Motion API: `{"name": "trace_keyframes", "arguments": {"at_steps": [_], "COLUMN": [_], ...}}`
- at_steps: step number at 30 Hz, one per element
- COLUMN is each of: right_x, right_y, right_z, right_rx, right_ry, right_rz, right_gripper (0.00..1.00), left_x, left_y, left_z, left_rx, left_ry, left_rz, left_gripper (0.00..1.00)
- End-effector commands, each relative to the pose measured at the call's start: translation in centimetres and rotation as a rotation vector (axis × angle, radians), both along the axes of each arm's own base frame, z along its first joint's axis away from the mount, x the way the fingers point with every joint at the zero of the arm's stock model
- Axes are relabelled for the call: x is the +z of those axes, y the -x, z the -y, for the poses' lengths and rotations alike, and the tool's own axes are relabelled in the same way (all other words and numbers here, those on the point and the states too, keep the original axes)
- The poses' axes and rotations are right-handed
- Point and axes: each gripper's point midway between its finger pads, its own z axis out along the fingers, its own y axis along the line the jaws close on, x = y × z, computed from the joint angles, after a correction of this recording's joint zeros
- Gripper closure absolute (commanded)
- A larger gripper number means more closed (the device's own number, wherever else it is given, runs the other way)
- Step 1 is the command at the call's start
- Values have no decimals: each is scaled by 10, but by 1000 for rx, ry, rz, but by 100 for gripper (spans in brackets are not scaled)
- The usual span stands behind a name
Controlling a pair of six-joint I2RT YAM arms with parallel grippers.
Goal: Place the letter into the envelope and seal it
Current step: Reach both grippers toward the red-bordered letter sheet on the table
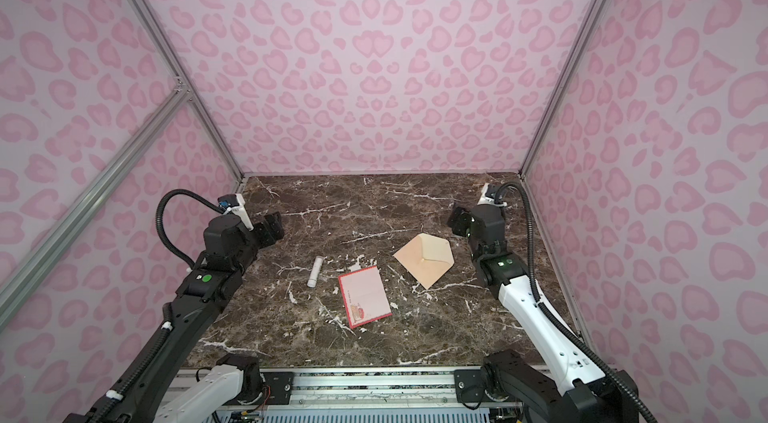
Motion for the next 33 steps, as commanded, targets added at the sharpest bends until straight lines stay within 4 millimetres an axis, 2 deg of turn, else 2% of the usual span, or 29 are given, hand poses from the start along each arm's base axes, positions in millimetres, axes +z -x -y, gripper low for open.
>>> {"name": "trace_keyframes", "arguments": {"at_steps": [1,6,9,12,17,21,33], "right_x": [-25,-47,-66,-84,-106,-121,-147], "right_y": [24,60,81,100,119,126,130], "right_z": [-35,-111,-145,-169,-191,-203,-216], "right_rx": [89,288,375,438,496,527,519], "right_ry": [-29,-76,-66,-63,-101,-153,-207], "right_rz": [-125,-196,-257,-309,-364,-402,-486], "right_gripper": [16,18,18,19,22,23,27], "left_x": [-22,-44,-63,-76,-97,-116,-151], "left_y": [28,52,63,72,81,84,85], "left_z": [31,53,63,72,84,93,129], "left_rx": [-138,-222,-244,-256,-274,-279,-381], "left_ry": [103,147,153,139,147,148,219], "left_rz": [-115,-191,-264,-308,-370,-420,-499], "left_gripper": [13,13,13,15,17,17,19]}}
